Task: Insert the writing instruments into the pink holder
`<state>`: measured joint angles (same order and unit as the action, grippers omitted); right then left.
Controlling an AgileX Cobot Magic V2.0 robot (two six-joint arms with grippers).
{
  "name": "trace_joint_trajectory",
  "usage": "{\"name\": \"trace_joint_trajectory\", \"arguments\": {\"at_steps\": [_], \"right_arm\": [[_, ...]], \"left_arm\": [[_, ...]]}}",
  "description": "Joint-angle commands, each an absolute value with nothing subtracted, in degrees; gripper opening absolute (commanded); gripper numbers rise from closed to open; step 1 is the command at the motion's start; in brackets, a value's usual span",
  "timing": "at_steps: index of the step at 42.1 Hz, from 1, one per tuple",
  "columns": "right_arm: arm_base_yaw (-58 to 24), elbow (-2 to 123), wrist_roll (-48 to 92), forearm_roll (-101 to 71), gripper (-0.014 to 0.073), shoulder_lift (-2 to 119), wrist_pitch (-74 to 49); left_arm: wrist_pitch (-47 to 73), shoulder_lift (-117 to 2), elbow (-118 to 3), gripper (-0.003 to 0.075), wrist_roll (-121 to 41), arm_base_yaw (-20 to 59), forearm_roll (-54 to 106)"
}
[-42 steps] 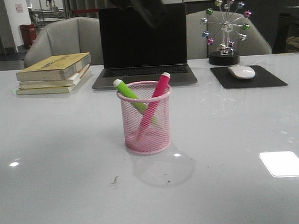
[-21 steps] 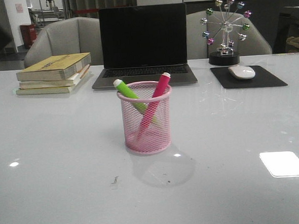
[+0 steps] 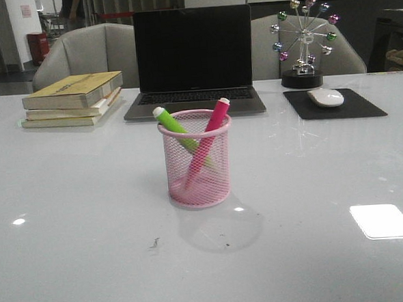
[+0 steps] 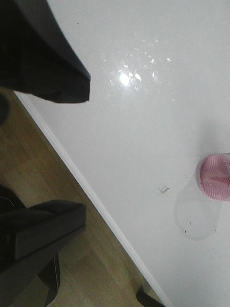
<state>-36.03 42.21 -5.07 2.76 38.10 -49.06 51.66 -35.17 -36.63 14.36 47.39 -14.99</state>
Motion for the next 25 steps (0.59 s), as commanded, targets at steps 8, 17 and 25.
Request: {"name": "trace_joint_trajectory", "arguments": {"at_steps": [8, 17, 25], "right_arm": [[-35.77, 38.3, -5.89, 5.62, 0.0434, 30.73, -45.28], [-35.77, 36.13, -5.89, 6.27, 0.0434, 29.42, -45.22], [-35.77, 36.13, -5.89, 6.27, 0.0284, 29.42, -44.8]], "left_arm": [[47.63, -34.83, -37.02, 0.044, 15.16, 47.79, -16.22], [46.2, -34.83, -37.02, 0.0298, 10.53, 47.79, -16.29], [46.19, -34.83, -37.02, 0.0143, 11.19, 47.79, -16.46]]}}
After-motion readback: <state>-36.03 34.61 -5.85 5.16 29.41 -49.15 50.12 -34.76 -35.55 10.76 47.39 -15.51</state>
